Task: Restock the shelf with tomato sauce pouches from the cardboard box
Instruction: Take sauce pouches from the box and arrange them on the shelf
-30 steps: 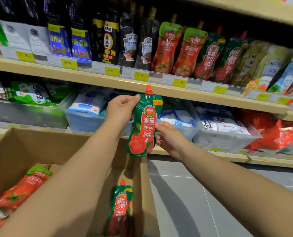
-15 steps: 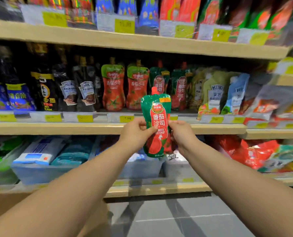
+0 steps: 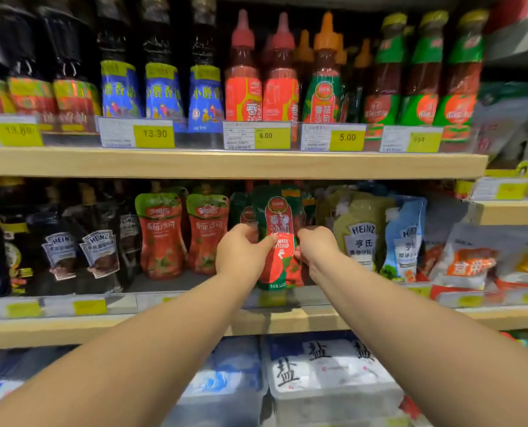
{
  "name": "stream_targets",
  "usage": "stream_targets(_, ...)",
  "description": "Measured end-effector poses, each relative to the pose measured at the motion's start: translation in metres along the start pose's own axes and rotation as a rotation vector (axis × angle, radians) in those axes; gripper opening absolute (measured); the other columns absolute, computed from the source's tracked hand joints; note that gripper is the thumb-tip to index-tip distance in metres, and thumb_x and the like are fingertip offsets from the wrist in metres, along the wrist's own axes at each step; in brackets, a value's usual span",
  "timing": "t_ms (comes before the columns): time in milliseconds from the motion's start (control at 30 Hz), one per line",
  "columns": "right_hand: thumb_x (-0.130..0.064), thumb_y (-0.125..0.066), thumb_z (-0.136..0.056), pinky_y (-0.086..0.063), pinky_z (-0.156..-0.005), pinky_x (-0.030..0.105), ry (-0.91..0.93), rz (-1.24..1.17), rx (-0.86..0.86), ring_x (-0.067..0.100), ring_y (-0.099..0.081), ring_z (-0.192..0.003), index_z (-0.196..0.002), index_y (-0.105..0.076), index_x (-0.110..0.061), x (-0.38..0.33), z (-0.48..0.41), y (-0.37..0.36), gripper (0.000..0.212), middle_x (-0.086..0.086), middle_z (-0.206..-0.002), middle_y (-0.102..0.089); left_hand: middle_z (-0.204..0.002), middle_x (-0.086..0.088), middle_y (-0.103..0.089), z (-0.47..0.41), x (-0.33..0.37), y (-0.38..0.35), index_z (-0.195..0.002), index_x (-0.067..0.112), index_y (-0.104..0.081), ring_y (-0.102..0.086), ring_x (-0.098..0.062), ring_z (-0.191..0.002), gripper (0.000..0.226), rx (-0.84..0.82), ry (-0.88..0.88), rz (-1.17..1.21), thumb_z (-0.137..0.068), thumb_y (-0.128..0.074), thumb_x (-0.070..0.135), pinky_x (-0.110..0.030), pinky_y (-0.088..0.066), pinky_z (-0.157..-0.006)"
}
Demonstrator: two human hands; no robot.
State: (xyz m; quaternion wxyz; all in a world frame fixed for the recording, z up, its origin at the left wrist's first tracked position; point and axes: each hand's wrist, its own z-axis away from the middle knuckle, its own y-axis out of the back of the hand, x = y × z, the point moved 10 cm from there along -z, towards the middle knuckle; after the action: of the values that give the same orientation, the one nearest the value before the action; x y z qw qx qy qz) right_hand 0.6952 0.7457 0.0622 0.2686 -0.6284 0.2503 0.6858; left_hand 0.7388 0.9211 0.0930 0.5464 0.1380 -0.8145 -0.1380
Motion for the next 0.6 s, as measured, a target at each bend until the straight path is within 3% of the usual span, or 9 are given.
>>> stream_targets(67, -0.010, -0.042, -0.093, -0.051, -0.064, 0.036, 0.033, -0.025, 0.025, 0.030, -0.062, -0.076, -0.097, -0.057, -0.010, -0.004, -0.011, 0.001, 0.016, 0.015, -0.091, -0.064, -0.116, -0.002, -0.066, -0.007, 0.003, -0.004, -0.120, 0.014, -0.059, -0.061, -0.017, -0.102, 0.049, 0.024, -0.023, -0.026, -0.080, -0.067, 0.039, -0.024, -0.043, -0.074)
stream_targets(167, -0.010, -0.040, -0.095, -0.055, -0.061, 0.035, 0.032, -0.075, -0.008, 0.026, -0.061, -0.075, -0.104, -0.054, -0.013, 0.001, -0.019, -0.005, 0.017, 0.010, -0.088, -0.062, -0.120, -0.003, -0.064, -0.012, -0.001, -0.015, -0.122, 0.012, -0.058, -0.060, -0.019, -0.109, 0.047, -0.013, -0.055, -0.040, -0.082, -0.066, 0.034, -0.029, -0.049, -0.086)
stream_targets(267, -0.008, -0.040, -0.095, -0.056, -0.083, 0.044, 0.043, 0.051, -0.010, 0.030, -0.061, -0.082, -0.111, -0.056, -0.008, 0.015, -0.022, -0.007, 0.023, 0.016, -0.097, -0.061, -0.123, -0.006, -0.063, -0.010, -0.017, -0.026, -0.124, 0.010, -0.056, -0.059, -0.020, -0.111, 0.049, -0.083, -0.047, -0.077, -0.082, -0.066, 0.033, -0.032, -0.048, -0.094)
stream_targets(367, -0.009, -0.040, -0.094, -0.050, -0.093, 0.048, 0.055, 0.209, 0.019, 0.035, -0.062, -0.100, -0.116, -0.056, -0.005, 0.024, -0.020, -0.001, 0.028, 0.019, -0.112, -0.064, -0.127, -0.005, -0.061, -0.008, -0.029, -0.036, -0.126, 0.009, -0.054, -0.058, -0.020, -0.114, 0.052, -0.160, -0.052, -0.160, -0.083, -0.065, 0.035, -0.024, -0.043, -0.089)
stream_targets(500, -0.016, -0.034, -0.096, -0.051, -0.090, 0.043, 0.141, 0.375, 0.034, 0.033, -0.059, -0.106, -0.125, -0.052, -0.008, 0.018, -0.014, 0.007, 0.035, 0.016, -0.122, -0.060, -0.130, -0.002, -0.060, -0.009, -0.037, -0.045, -0.129, 0.014, -0.053, -0.057, -0.020, -0.117, 0.056, -0.259, -0.057, -0.320, -0.081, -0.064, 0.040, -0.027, -0.044, -0.091)
stream_targets(600, -0.024, -0.030, -0.098, -0.046, -0.073, 0.032, 0.212, 0.494, 0.006, 0.024, -0.056, -0.091, -0.125, -0.052, -0.010, 0.024, -0.004, 0.007, 0.037, 0.011, -0.118, -0.060, -0.130, -0.002, -0.060, -0.004, -0.043, -0.049, -0.130, 0.014, -0.053, -0.057, -0.019, -0.117, 0.055, -0.264, -0.053, -0.382, -0.081, -0.064, 0.036, -0.027, -0.044, -0.094)
